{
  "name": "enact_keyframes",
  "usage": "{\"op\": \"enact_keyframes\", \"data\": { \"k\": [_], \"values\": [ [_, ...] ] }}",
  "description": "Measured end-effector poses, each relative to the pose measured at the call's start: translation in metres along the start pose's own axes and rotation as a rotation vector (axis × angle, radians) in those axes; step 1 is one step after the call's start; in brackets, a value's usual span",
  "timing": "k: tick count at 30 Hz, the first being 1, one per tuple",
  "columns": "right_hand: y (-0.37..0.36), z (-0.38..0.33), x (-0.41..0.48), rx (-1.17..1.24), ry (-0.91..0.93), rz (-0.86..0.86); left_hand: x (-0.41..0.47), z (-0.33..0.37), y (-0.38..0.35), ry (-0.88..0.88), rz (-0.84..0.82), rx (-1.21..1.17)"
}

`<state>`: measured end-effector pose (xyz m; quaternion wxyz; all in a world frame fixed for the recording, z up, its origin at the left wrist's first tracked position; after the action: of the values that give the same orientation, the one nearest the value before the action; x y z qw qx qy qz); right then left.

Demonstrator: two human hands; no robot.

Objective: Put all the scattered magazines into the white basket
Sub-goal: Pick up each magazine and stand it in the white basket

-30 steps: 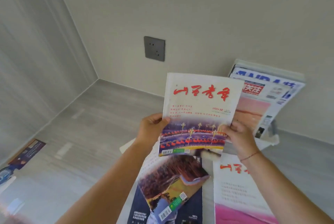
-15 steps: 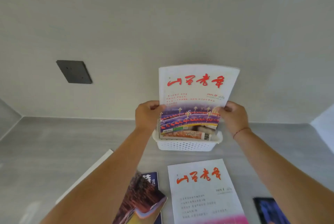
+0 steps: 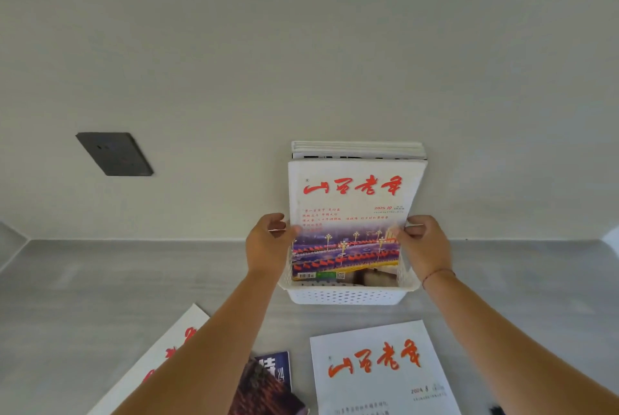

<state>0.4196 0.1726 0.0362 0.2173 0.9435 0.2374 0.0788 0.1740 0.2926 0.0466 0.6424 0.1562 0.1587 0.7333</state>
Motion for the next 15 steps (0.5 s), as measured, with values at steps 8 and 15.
{"op": "enact_keyframes", "data": {
  "k": [8,15],
  "values": [
    [-0.008,-0.012,0.008,-0.177,0.126,0.045,-0.005,0.003,-0.008,0.008,-0.018,-0.042],
    [-0.001,-0.018,0.005,-0.195,0.077,-0.01,-0.01,-0.008,0.005,0.069,-0.035,-0.026]
  ]
}}
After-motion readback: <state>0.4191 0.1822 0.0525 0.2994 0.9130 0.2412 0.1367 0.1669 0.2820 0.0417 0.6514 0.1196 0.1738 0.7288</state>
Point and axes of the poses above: each hand's wrist, its own x-axis towards the middle knuckle, its own y-axis out of the back of the hand, z = x × y, the point moved 3 cm from there along x, towards the middle knuckle, and after that the axes turned 13 degrees about z, right-handed, at the moved point
